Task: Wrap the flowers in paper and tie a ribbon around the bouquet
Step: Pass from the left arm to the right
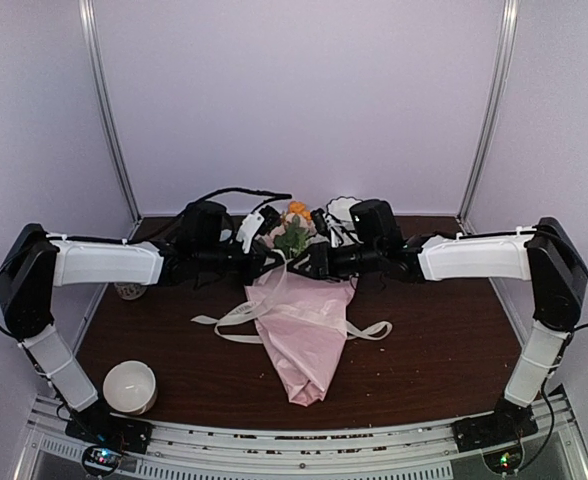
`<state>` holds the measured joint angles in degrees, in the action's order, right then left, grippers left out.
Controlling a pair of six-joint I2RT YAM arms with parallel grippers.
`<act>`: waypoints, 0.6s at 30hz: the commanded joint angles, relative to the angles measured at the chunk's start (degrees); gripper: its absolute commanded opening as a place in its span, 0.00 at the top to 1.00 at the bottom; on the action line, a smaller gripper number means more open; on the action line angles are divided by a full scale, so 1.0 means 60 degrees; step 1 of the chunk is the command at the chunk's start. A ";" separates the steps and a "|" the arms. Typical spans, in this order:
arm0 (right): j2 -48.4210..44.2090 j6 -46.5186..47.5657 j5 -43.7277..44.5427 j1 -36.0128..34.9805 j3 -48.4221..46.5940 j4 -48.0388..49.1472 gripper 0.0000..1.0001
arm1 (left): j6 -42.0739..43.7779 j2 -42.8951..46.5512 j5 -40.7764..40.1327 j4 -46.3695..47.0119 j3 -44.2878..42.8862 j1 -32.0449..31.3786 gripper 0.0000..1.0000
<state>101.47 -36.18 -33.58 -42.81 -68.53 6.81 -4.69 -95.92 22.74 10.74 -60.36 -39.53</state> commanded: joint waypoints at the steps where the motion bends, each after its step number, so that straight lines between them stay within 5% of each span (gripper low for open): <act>1: 0.0183 0.0244 -0.0410 -0.0369 -0.0298 0.0566 0.54 | 0.0137 -0.0123 0.0005 -0.0038 -0.0315 0.0083 1.00; 11: 0.0272 0.0182 -0.0355 -0.0583 -0.0059 0.0785 0.50 | 0.0210 -0.0184 -0.0003 -0.0191 -0.0309 0.0084 1.00; 17: 0.0484 0.0450 0.0380 -0.0580 -0.0438 -0.0033 1.00 | 0.0257 -0.0165 0.0153 -0.0310 -0.0382 0.0115 1.00; 18: 0.0466 0.0554 0.0510 -0.0561 -0.0490 -0.0263 1.00 | 0.0242 -0.0137 0.0180 -0.0342 -0.0357 0.0137 1.00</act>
<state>103.59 -35.20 -34.65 -46.15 -69.45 9.28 -4.10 -96.62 22.87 8.51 -60.66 -39.35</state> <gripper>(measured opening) 0.036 0.010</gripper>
